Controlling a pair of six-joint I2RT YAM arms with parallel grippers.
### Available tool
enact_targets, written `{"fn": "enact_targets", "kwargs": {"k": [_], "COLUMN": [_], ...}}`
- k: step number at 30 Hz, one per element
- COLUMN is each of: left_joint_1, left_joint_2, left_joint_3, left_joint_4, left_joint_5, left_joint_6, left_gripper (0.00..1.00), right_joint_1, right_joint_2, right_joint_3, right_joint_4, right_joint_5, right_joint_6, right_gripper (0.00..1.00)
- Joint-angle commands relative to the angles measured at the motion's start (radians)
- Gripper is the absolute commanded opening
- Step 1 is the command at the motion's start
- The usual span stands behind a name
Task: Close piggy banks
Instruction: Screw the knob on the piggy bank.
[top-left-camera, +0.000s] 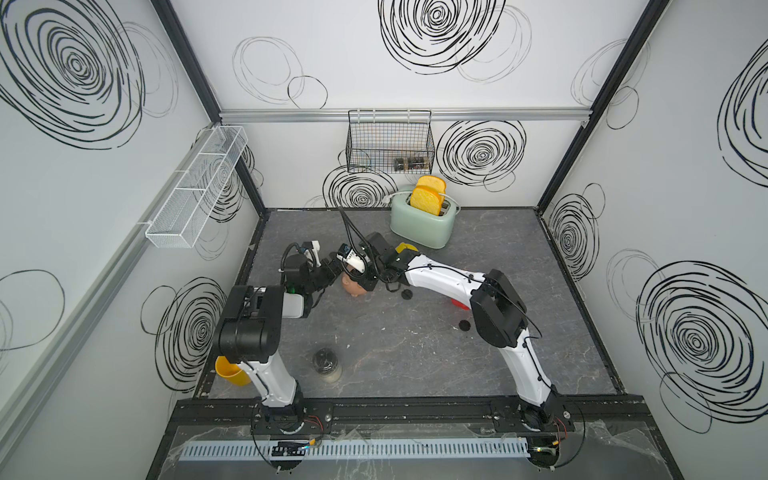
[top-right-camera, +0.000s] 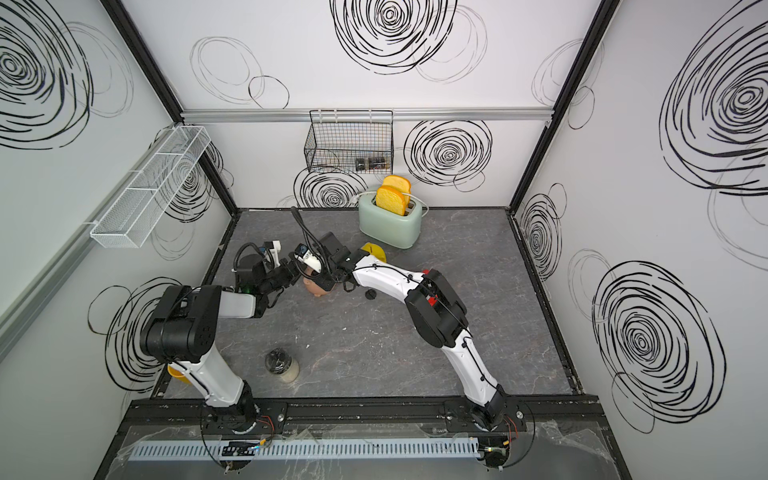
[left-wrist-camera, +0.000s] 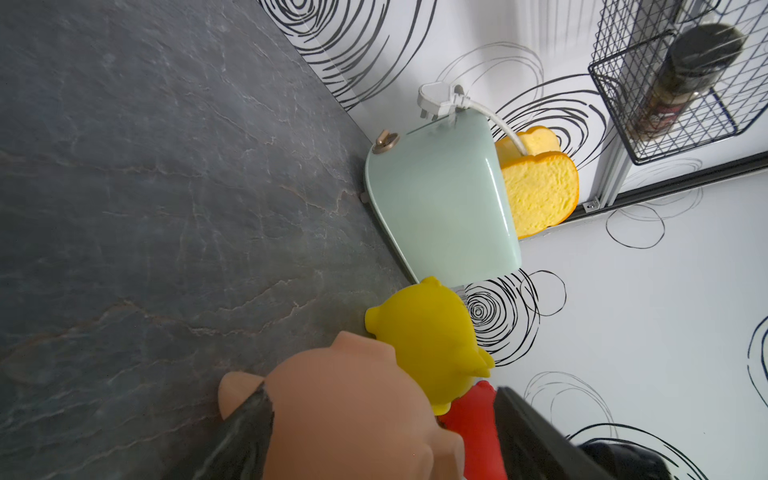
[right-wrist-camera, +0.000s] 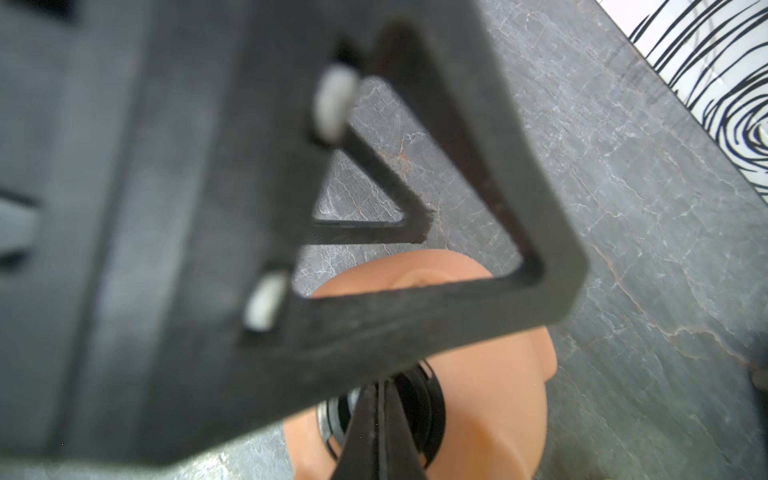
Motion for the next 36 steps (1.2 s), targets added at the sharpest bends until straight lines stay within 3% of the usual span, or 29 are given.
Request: {"fn": "enact_targets", "kwargs": {"k": [1,15,29,36], "left_joint_1": [-0.012,-0.043,-0.045,-0.046], "left_joint_2": [0.027,0.044,0.056,0.058], "left_joint_3": [0.028,0.085,0.081,0.063], "left_joint_4": [0.007,-0.208,-0.252,-0.240], "left_joint_5": [0.027,-0.024,-0.046,-0.047], "left_joint_6": [0.023,0.175,0.205,0.202], "left_gripper": [0.87,0.81,0.76,0.75], "right_joint_1": [-0.006,-0.011,-0.014,-0.014], "right_joint_2": [0.010,0.011,0.029,0.056], "right_joint_3": [-0.041,-0.017,0.020,0.078], "right_joint_4": [-0.119,-0.151,-0.165,-0.196], "right_joint_5": [-0.003,0.011,0.033,0.074], "right_joint_6": [-0.021,-0.025,-0.009,0.077], "right_gripper": [0.00,0.00,0.00,0.00]}}
